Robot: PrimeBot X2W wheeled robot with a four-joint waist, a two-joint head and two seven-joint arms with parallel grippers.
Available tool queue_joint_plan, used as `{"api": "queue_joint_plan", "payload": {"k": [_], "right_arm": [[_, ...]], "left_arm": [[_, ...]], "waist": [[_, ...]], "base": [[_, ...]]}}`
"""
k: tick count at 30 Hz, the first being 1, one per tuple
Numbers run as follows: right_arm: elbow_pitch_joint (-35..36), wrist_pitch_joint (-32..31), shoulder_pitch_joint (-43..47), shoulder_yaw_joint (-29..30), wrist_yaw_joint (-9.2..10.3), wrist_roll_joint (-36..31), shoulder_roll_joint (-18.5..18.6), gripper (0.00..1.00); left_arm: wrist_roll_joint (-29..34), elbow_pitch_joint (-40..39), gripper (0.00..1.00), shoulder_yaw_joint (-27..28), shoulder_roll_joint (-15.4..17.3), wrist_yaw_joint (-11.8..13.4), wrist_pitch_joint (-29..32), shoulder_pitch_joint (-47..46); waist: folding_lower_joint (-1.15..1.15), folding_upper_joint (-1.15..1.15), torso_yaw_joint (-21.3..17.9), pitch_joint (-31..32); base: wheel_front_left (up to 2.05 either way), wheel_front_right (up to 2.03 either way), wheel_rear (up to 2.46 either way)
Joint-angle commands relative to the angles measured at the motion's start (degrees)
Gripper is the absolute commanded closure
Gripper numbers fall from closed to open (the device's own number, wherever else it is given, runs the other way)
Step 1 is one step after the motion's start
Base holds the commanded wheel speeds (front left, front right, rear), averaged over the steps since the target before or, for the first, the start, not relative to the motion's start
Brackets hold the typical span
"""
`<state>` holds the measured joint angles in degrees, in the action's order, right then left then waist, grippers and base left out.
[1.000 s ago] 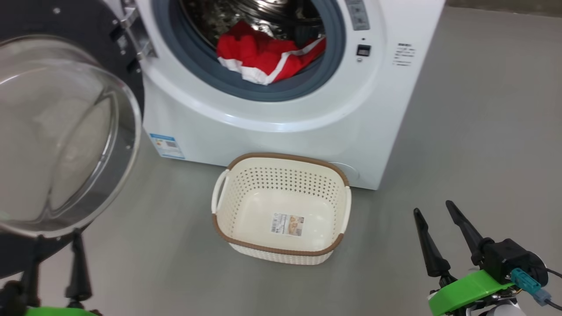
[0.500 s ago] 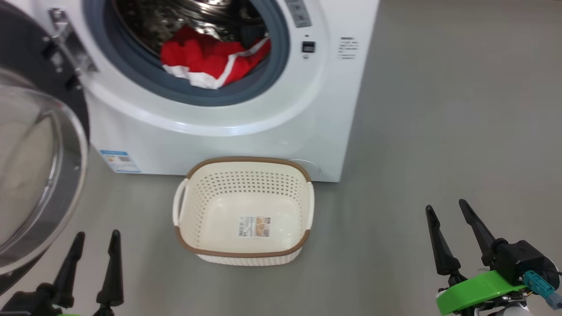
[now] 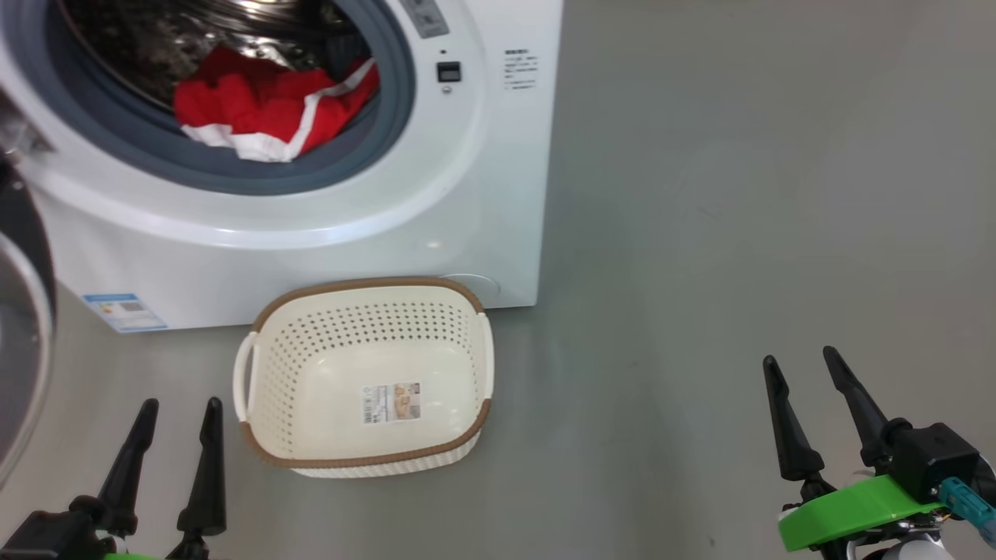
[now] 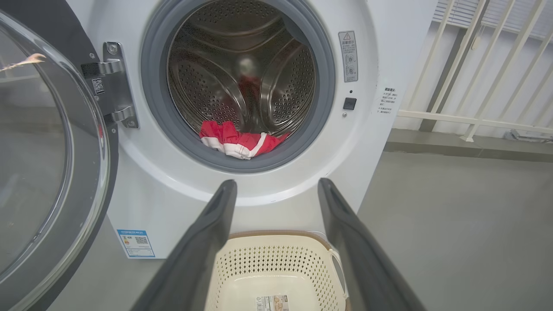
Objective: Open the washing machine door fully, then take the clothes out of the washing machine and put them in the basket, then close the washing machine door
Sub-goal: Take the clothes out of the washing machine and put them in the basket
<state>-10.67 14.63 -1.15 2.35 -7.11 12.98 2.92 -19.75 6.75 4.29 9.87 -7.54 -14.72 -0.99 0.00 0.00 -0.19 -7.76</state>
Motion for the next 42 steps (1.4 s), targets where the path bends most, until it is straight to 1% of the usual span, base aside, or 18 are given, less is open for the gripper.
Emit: {"api": "queue_joint_plan", "payload": {"k": [1, 10, 24, 29, 35, 42], "right_arm": [[1.7, 0.4, -0.6, -0.8, -0.37, 0.3, 0.2, 0.00], [1.9, 0.4, -0.2, -0.3, -0.37, 0.2, 0.1, 0.00], [2.0, 0.4, -0.1, -0.2, -0.37, 0.0, 0.0, 0.00], [2.1, 0.4, -0.3, -0.2, -0.37, -0.1, 0.0, 0.00], [2.0, 0.4, -0.6, -0.4, -0.37, 0.2, 0.0, 0.00], [2.0, 0.4, -0.7, -0.6, -0.37, 0.5, 0.0, 0.00]], "left_arm": [[0.0, -1.7, 0.00, 2.1, 1.2, 0.1, -0.3, -0.4], [0.1, -1.9, 0.00, 1.8, 1.3, 0.1, -0.3, -0.4], [1.0, -2.3, 0.00, 2.1, 1.1, 0.1, -0.3, -0.5], [0.4, -2.6, 0.00, 2.0, 1.2, 0.1, -0.3, -0.6], [-0.4, -2.8, 0.00, 1.9, 1.6, 0.1, -0.3, -1.0], [-0.6, -2.8, 0.00, 1.9, 2.0, 0.1, -0.3, -1.4]], "waist": [[0.00, 0.00, -1.4, -0.5], [0.00, 0.00, -2.6, -0.4], [0.00, 0.00, -2.2, 0.1], [0.00, 0.00, -2.2, -0.1], [0.00, 0.00, -2.1, -0.4], [0.00, 0.00, -2.0, -0.9]], "base": [[0.00, 0.00, 0.00], [0.00, 0.00, 0.00], [0.00, 0.00, 0.00], [0.09, -0.10, 0.02], [0.73, -0.81, 0.07], [1.56, -1.63, 0.07]]}}
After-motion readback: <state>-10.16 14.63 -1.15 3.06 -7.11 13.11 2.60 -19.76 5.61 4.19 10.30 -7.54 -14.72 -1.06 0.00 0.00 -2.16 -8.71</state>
